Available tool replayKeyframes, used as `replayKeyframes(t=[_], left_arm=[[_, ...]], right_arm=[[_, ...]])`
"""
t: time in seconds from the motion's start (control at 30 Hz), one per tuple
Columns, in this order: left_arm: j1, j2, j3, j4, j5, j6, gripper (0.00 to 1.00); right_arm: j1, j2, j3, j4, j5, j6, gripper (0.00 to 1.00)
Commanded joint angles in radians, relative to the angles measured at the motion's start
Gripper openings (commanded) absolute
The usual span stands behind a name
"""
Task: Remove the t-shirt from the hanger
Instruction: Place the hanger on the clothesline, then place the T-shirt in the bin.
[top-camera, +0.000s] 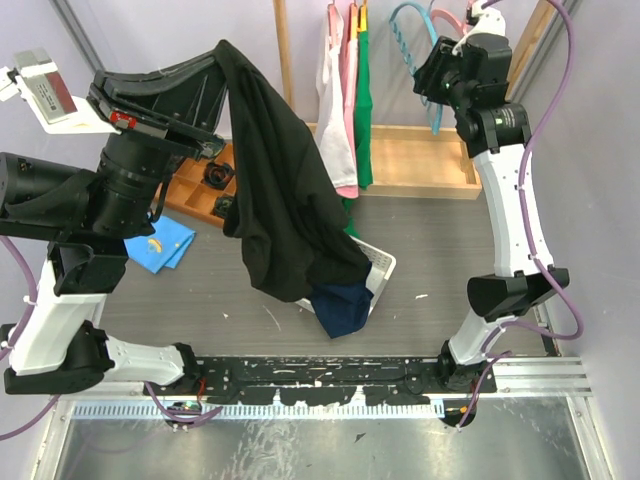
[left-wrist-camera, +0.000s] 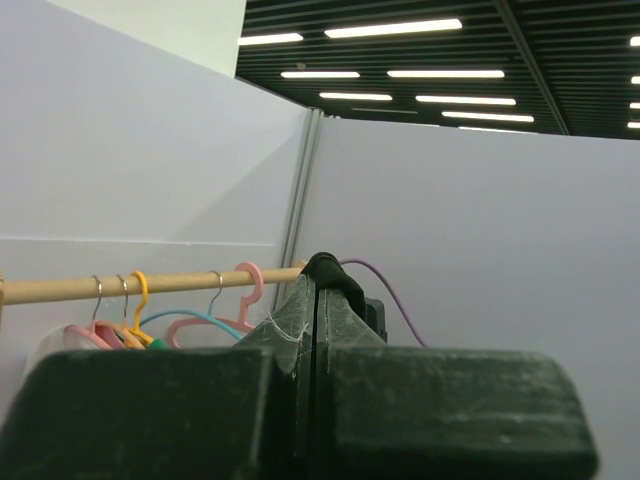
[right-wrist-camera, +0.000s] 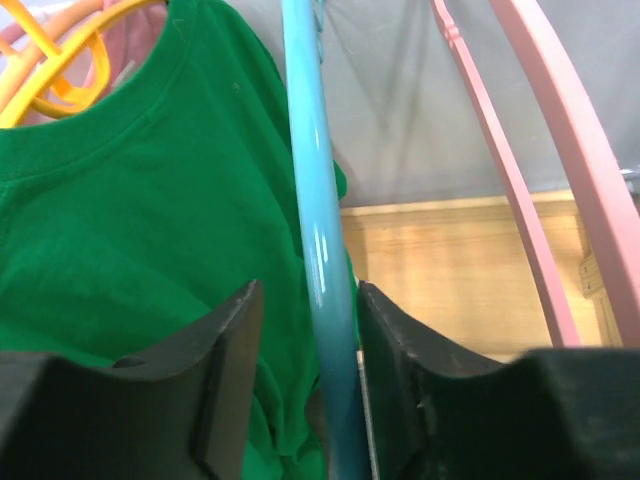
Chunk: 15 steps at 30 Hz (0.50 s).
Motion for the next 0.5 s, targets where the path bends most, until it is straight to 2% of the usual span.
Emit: replayKeyframes(t=[0.0,0.1,0.2,0.47], left_arm=[[-0.004,-0.002,0.049,0.077,0.001,0.018,0.0],[-0.004,0.014,0.076,0.094,0.004,0.023,0.0],[-0.005,0.024,0.109,0.092,0.003,0.04,0.0],[-0.004,0.024,0.074,0.048,0.003,0.03,0.0]], right_arm=[[-0.003,-0.116,-0.049,0.034,0.06,-0.023,0.56],[-0.002,-0.173,-0.117,0.068,0.086,-0.04,0.68],[-0.003,-0.228,-0.179,0.098,0.104,-0.052,0.75],[-0.002,-0.383,-0.322,0.111,0.08,-0.023,0.78]])
